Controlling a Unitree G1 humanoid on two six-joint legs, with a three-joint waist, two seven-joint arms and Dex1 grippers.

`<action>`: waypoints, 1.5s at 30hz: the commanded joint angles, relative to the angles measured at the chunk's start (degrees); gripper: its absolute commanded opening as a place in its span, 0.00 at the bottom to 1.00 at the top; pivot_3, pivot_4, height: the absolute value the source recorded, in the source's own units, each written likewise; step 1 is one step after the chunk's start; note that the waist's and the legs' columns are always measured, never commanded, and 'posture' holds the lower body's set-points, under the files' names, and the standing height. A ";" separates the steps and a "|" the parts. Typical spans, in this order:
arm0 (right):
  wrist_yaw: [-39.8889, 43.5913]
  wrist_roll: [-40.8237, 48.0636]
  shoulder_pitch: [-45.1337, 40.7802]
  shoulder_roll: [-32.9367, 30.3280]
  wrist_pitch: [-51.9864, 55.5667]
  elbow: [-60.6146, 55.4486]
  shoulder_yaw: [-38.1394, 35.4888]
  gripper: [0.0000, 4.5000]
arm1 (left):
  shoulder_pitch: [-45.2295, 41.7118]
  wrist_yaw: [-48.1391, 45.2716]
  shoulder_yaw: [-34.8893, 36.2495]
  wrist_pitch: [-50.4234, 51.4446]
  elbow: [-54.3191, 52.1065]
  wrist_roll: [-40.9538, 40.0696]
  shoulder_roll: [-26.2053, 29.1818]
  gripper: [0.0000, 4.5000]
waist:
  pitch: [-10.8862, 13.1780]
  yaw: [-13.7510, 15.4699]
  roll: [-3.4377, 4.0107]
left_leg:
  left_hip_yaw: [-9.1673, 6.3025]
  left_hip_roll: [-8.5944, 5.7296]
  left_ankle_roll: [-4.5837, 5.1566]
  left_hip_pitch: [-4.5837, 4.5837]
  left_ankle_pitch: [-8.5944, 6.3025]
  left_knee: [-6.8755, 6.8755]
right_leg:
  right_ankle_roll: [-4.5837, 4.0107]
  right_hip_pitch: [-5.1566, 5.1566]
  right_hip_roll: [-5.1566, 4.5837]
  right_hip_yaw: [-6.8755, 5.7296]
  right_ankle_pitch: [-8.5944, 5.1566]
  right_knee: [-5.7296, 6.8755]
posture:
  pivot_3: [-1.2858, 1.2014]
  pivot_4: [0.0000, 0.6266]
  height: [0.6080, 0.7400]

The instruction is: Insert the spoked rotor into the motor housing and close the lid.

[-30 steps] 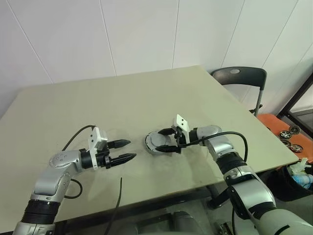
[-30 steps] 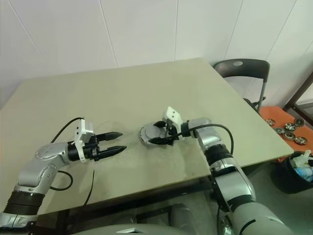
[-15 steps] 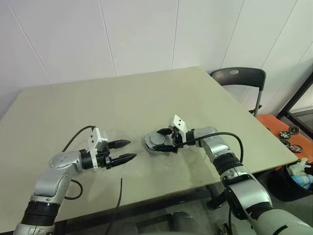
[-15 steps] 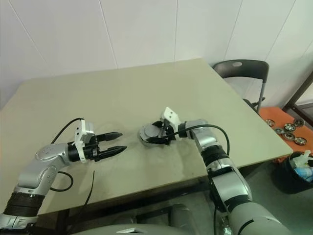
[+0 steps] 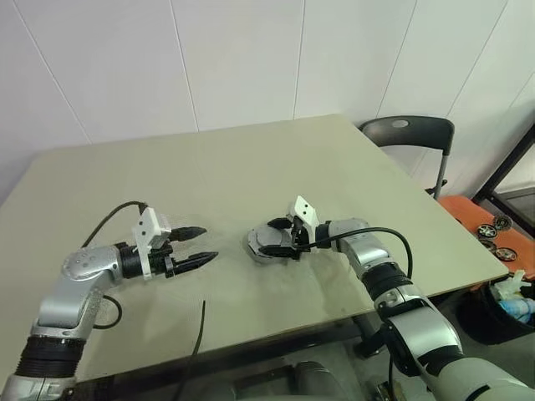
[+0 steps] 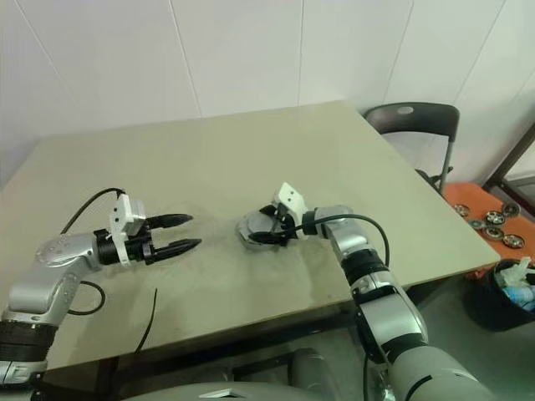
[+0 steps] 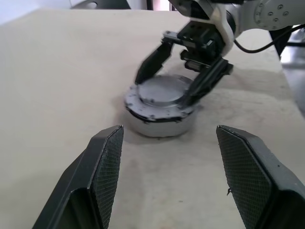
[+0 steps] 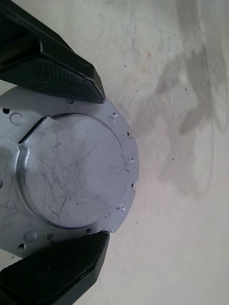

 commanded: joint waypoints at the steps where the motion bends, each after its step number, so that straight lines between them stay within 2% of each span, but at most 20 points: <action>1: 0.32 -0.47 0.06 0.51 0.20 0.92 0.35 0.99 | -0.81 -0.37 1.29 -1.49 -0.02 -0.03 0.31 0.74 | 0.00 0.01 0.00 | 0.00 0.00 0.00 0.02 0.00 0.00 | 0.02 -0.01 0.00 0.00 0.01 -0.01 | 0.52 0.00 1.00; 2: 0.29 -0.51 -0.02 0.55 0.13 1.08 0.35 0.99 | -0.75 -0.38 1.25 -1.56 0.04 -0.01 0.23 0.74 | 0.00 0.03 0.00 | -0.01 0.00 0.00 0.02 0.00 0.00 | 0.05 -0.02 0.00 0.00 0.04 0.00 | 0.52 0.00 1.00; 5: -0.05 -1.14 -0.26 0.28 -0.83 1.92 0.56 0.87 | -0.39 0.06 0.99 -1.49 -0.52 -0.14 -0.22 0.74 | 0.00 0.04 0.00 | -0.02 0.00 0.00 0.01 0.00 0.00 | 0.04 -0.01 0.00 -0.01 0.03 0.02 | 0.52 0.00 1.00; 8: 0.01 -1.49 -0.47 0.11 -0.64 2.53 0.85 0.68 | -0.28 0.17 1.11 -1.43 -0.65 -0.32 -0.32 0.74 | 0.00 0.03 0.00 | -0.02 0.00 0.00 0.01 0.00 0.00 | 0.04 0.01 0.01 -0.01 0.03 0.03 | 0.52 0.00 1.00; 17: 0.02 -1.63 -0.56 0.17 -1.02 2.81 0.56 0.68 | 1.36 -0.74 3.89 -0.92 -0.75 -1.59 1.53 0.74 | 0.00 0.03 0.00 | -0.01 0.01 0.00 0.11 0.00 0.00 | -0.01 0.14 0.01 -0.01 -0.02 0.01 | 0.52 0.00 1.00; 24: -1.19 -1.11 -1.25 1.26 -0.07 3.13 -0.38 0.68 | 1.13 0.01 2.99 -0.47 -1.58 -1.55 0.39 0.74 | 0.00 0.01 0.01 | -0.02 0.01 0.00 0.28 0.00 0.00 | -0.02 0.30 0.01 -0.02 -0.04 0.01 | 0.52 0.00 1.00; 29: -3.92 2.73 -3.76 3.73 9.01 2.08 -4.30 0.68 | 0.98 0.16 2.44 -0.92 -1.07 -1.11 -0.68 0.74 | 0.02 -0.15 0.01 | -0.03 0.05 0.00 0.82 0.00 -0.06 | -0.02 0.43 0.03 0.04 -0.05 0.03 | 0.52 0.00 1.00; 33: -2.16 2.54 -2.98 3.87 11.77 -0.95 -3.04 0.68 | 0.74 0.46 2.56 -0.96 -0.96 -1.02 -1.14 0.74 | 0.02 -0.07 0.02 | -0.07 0.06 0.00 0.84 0.00 -0.09 | -0.01 0.42 0.06 0.02 -0.05 0.04 | 0.52 0.00 1.00; 37: -3.16 -0.23 -2.48 3.20 10.92 -0.21 -1.04 0.68 | 0.78 0.57 2.45 -1.05 -0.90 -0.91 -1.41 0.74 | 0.02 -0.17 0.02 | -0.05 0.06 0.00 0.83 -0.01 -0.18 | 0.01 0.40 0.05 0.03 -0.06 -0.03 | 0.52 0.00 1.00; 45: -0.30 0.18 -2.16 1.46 9.90 0.19 -0.94 0.68 | 1.42 0.43 2.85 -0.95 -1.25 -1.07 -1.07 0.74 | 0.02 -0.07 0.02 | -0.04 0.06 0.00 0.84 -0.01 -0.22 | 0.02 0.40 0.05 0.03 -0.07 -0.04 | 0.52 0.00 1.00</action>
